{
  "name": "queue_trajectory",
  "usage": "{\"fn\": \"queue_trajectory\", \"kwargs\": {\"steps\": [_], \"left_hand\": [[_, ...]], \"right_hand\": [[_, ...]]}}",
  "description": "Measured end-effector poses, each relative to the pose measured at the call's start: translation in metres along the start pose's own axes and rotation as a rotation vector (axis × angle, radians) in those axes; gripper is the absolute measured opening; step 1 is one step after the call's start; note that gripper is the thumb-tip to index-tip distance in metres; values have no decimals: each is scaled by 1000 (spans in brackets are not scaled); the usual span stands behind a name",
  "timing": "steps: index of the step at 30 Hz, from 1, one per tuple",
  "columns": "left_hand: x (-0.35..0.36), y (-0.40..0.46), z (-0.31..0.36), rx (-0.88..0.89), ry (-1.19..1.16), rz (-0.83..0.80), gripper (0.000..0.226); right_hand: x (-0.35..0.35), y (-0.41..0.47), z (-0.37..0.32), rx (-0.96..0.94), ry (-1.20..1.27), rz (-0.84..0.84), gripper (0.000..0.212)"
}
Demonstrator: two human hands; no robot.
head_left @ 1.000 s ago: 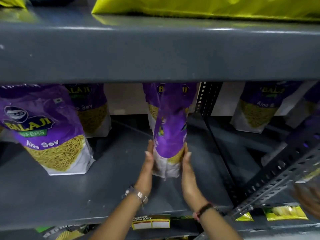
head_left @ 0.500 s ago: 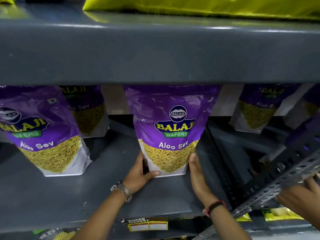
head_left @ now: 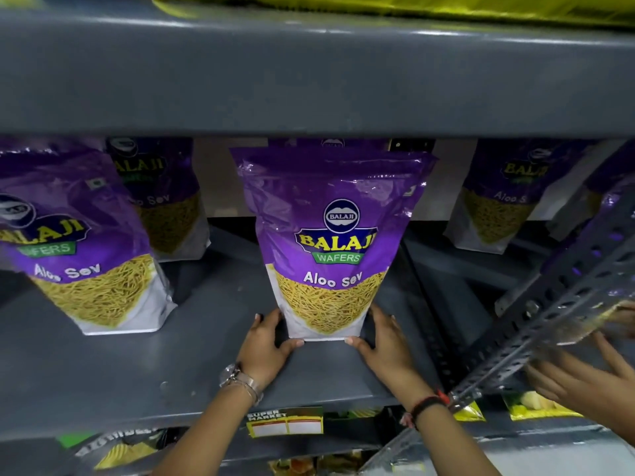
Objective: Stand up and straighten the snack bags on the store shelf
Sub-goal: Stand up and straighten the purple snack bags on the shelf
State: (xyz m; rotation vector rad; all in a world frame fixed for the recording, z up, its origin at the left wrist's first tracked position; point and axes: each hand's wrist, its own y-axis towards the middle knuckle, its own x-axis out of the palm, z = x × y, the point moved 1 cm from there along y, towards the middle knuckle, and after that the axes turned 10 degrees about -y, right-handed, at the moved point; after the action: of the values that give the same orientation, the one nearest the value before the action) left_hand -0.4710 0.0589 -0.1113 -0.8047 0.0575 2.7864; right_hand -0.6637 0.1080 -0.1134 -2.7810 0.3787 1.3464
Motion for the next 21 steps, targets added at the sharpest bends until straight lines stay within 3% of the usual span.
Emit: {"fn": "queue_trajectory", "kwargs": {"steps": [16,21], "left_hand": [[9,-23,-4,-22,80,-5,52],[7,-26,-4,36,-29,-10,71]], "right_hand": [[-6,-28,11,65,16,-51,64],[-7,-35,8,77,5,58,78]]}}
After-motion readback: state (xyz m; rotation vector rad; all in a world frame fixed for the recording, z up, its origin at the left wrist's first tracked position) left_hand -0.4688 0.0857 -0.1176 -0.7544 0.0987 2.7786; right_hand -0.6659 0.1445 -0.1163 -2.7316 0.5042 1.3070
